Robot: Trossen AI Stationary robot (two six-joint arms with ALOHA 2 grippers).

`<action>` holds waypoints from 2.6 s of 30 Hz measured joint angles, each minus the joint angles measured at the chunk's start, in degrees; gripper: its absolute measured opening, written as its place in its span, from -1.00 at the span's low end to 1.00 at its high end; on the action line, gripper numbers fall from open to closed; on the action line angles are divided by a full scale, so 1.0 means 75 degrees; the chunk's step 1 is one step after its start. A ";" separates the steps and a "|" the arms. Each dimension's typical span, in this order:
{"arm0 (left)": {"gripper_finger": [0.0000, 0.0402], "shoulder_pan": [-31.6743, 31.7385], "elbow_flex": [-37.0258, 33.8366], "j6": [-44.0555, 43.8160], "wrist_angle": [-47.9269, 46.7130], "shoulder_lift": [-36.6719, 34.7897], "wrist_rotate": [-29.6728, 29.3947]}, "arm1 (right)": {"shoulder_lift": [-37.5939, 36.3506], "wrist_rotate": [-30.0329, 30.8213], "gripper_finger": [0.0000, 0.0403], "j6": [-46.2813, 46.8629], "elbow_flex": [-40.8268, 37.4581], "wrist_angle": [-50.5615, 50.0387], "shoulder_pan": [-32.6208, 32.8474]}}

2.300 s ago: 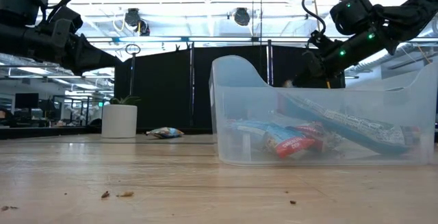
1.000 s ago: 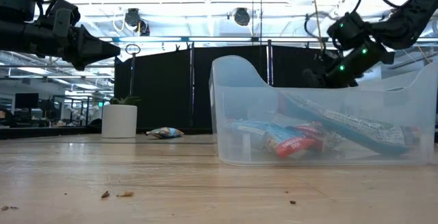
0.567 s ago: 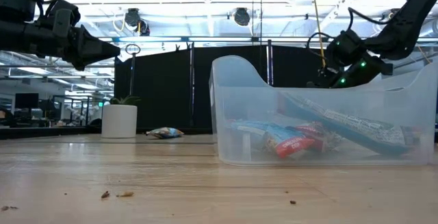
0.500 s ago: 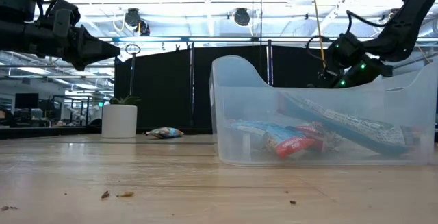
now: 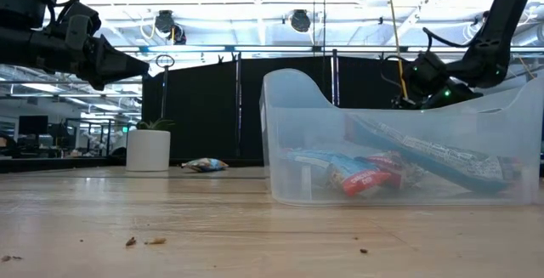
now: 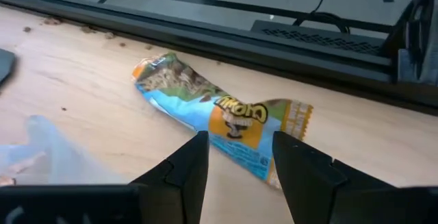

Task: Pick and place Granola Bars by type
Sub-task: Put the yellow granola bar into the top transparent bin

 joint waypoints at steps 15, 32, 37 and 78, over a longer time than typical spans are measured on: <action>-0.62 0.0000 0.0000 -0.0006 0.0010 0.0000 0.0017 | -0.0698 0.0010 -0.39 -0.0203 0.0000 -0.0254 -0.0011; -0.62 0.0000 0.0003 -0.0026 0.0031 0.0000 0.0035 | -0.0664 0.0619 -0.27 -0.0270 -0.0006 -0.0562 -0.0182; -0.62 0.0000 0.0003 -0.0041 0.0026 0.0000 0.0035 | -0.0661 0.0609 -0.27 -0.0213 -0.0006 -0.0519 -0.0201; -0.62 0.0000 0.0003 -0.0009 -0.0085 0.0000 0.0038 | 0.0362 -0.0631 -0.58 -0.0248 0.0145 0.0329 -0.0474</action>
